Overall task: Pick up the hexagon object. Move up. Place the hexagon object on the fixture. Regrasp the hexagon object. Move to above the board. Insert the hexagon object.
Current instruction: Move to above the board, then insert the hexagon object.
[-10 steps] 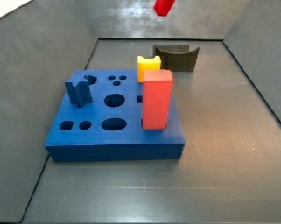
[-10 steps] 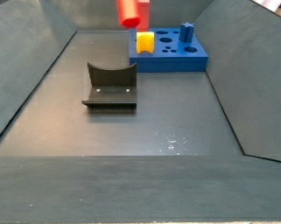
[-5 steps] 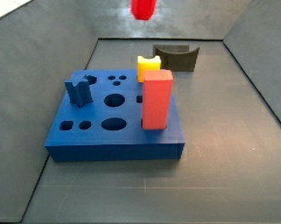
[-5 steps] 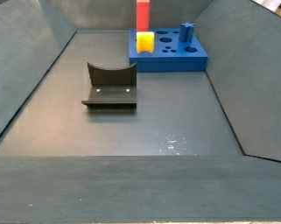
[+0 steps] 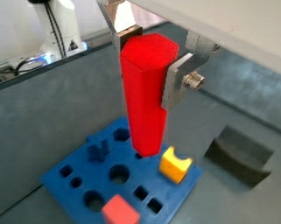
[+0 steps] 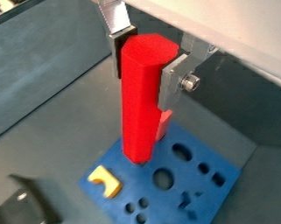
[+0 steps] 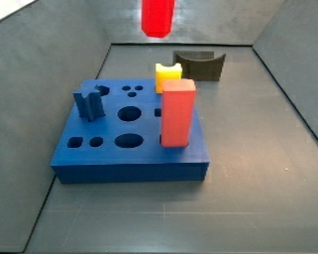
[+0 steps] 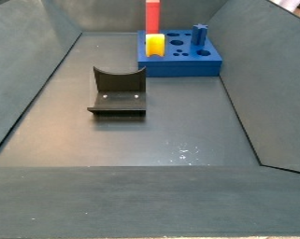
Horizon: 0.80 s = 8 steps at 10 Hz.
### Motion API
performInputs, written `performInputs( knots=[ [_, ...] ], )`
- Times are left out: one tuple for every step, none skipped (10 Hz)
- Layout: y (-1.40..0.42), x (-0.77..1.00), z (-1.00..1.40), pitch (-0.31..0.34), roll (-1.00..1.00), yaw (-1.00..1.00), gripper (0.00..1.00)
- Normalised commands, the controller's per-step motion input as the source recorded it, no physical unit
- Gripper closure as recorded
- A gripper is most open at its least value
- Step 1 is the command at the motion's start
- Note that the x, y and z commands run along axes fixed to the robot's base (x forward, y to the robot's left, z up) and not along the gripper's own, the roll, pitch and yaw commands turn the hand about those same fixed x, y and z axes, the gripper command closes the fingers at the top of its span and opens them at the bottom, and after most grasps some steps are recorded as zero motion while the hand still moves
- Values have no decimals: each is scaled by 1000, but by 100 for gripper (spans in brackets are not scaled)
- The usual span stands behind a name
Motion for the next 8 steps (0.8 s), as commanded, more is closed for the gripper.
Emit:
performInputs(
  knots=[
    [9, -55, 8, -55, -353, -30, 100],
    [10, -38, 3, -42, -239, -22, 100],
    [66, 0, 0, 0, -1, 0, 100],
    [0, 0, 0, 0, -4, 0, 100],
    [389, -177, -374, -64, 0, 0, 100],
    [397, -746, -560, -150, 0, -443, 100],
    [357, -789, -720, -134, -46, -429, 100],
    [380, -863, -891, -123, -130, -374, 100]
  ],
)
